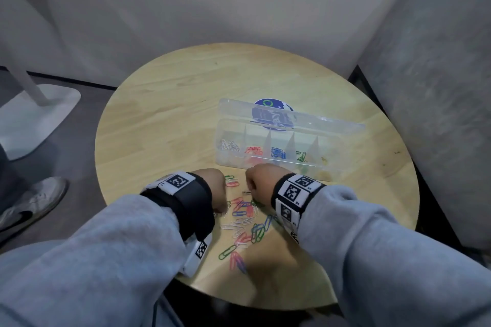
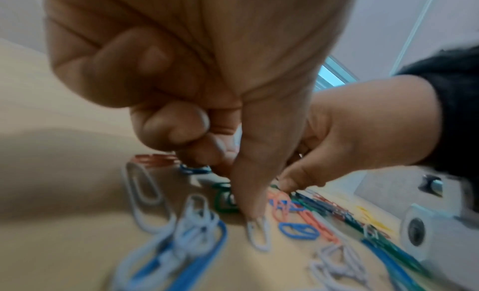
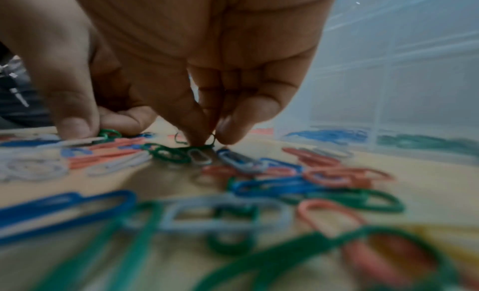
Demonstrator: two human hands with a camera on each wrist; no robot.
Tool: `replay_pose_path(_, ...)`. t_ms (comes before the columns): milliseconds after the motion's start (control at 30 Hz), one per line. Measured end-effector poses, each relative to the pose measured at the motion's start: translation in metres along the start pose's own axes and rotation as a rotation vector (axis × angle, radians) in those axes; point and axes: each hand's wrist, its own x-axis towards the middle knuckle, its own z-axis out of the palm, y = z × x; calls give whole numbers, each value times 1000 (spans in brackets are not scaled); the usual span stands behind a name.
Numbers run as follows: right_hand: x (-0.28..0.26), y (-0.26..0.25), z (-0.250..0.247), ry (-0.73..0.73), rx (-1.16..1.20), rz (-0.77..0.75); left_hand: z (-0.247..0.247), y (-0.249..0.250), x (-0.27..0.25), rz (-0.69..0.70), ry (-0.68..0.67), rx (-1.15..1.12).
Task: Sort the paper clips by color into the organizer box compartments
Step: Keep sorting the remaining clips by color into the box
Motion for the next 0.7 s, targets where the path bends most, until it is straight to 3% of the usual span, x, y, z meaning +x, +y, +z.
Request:
replay_pose_path(100, -8, 4, -1, -6, 67, 23, -6, -8, -4, 20, 58, -59)
replay_pose_path(200, -20, 14, -5, 6, 213, 74, -17, -16, -7, 60, 29, -205)
replay_pose_path(333, -29, 32, 0, 155, 531, 177, -29, -25, -10, 100, 73, -340)
replay_pose_path(467, -33, 42, 7, 109, 803, 192, -34, -31, -10, 92, 77, -538)
replay_pose_path(633, -38, 48, 9, 101, 985, 214, -36, -28, -11, 80, -17, -776)
replay_pose_path(700, -37, 48, 11, 69, 1181, 240, -36, -24, -13, 59, -52, -909)
